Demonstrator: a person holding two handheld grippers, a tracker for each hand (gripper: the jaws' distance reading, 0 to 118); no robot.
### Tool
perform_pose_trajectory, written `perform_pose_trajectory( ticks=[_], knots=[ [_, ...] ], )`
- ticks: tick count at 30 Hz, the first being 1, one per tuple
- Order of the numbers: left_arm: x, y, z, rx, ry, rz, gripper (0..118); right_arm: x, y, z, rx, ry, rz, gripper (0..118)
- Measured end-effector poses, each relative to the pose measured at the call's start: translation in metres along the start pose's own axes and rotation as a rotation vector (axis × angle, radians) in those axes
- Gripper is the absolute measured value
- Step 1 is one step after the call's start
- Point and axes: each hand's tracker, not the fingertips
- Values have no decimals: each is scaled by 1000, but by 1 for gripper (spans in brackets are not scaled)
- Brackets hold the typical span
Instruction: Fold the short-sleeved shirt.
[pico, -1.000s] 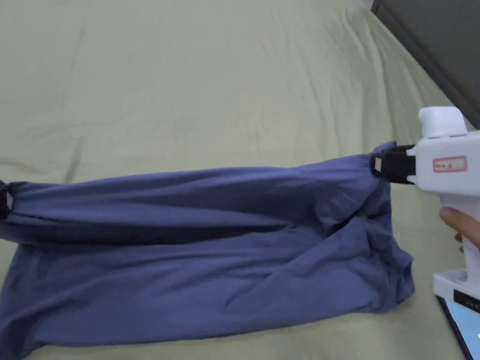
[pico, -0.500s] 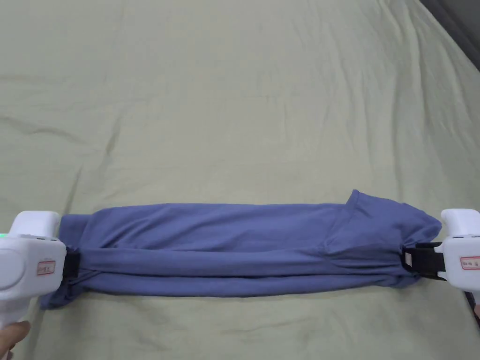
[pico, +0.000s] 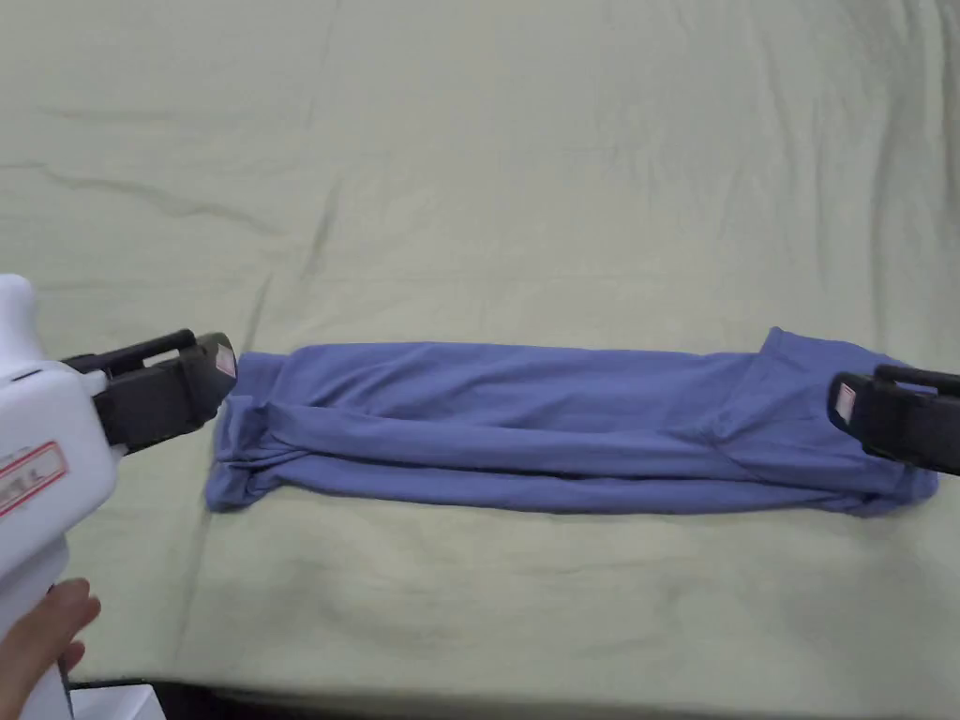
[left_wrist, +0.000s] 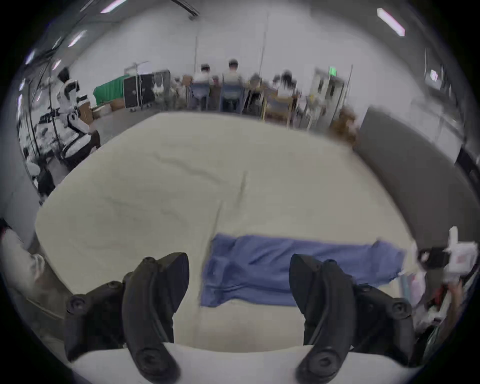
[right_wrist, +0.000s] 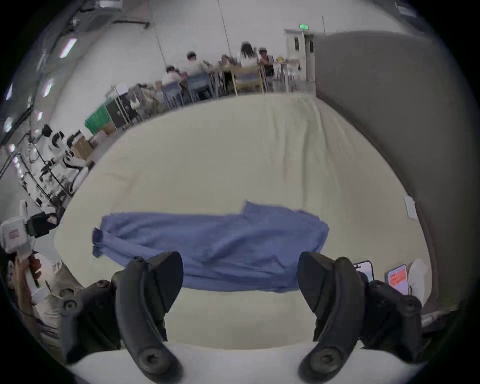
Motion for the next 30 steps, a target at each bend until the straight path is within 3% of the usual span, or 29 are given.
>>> perform_pose_trajectory(
  ticks=[2, 3, 4, 5, 7, 8, 11, 13, 14, 15, 16, 18, 22, 24, 25, 27, 29, 30],
  knots=[
    [11, -7, 22, 59, -45, -105, 87, -19, -3, 11, 37, -9, 80, 96],
    [21, -11, 26, 66, -19, -186, 65, -27, -5, 14, 44, -14, 133, 68],
    [30, -13, 24, 29, 55, -249, 17, -35, -8, 16, 56, -37, 168, 21],
    [35, -19, 20, 30, 91, -273, 0, -39, -11, 14, 70, -46, 160, 2],
    [34, -14, 18, -99, 20, -276, 0, -36, -17, 18, 89, 5, 107, 2],
    [36, -22, 2, -65, 49, -262, 0, -35, -17, 18, 76, 20, 90, 2],
    [37, -25, -13, -69, 80, -270, 0, -35, -14, 20, 88, -1, 82, 2],
    [22, -27, -28, -96, 49, -201, 4, -31, -14, 21, 97, -11, 74, 2],
    [14, -27, -40, -110, 29, -163, 33, -29, -13, 21, 95, -7, 68, 2],
    [4, -27, -59, -151, 12, -104, 84, -29, -10, 19, 85, 14, 70, 2],
    [-1, -30, -77, -245, -7, -28, 96, -28, -10, 18, 83, 20, 65, 2],
    [-14, -42, -117, -307, -2, -5, 96, -28, -11, 13, 69, 28, 69, 2],
    [-27, -63, -192, -449, 155, -136, 96, -34, -15, -3, 6, 23, 95, 2],
    [-34, -72, -217, -482, 166, -161, 96, -34, -17, -15, -31, 33, 94, 2],
    [-36, -77, -213, -457, 75, -89, 93, -36, -19, -20, -47, 27, 96, 2],
    [-25, -77, -199, -410, 110, -127, 76, -38, -22, -30, -73, 18, 109, 2],
    [-17, -77, -186, -350, 120, -187, 36, -41, -25, -39, -93, 16, 114, 2],
    [-18, -76, -182, -359, 120, -184, 22, -41, -25, -43, -106, 28, 112, 2]
  ],
)
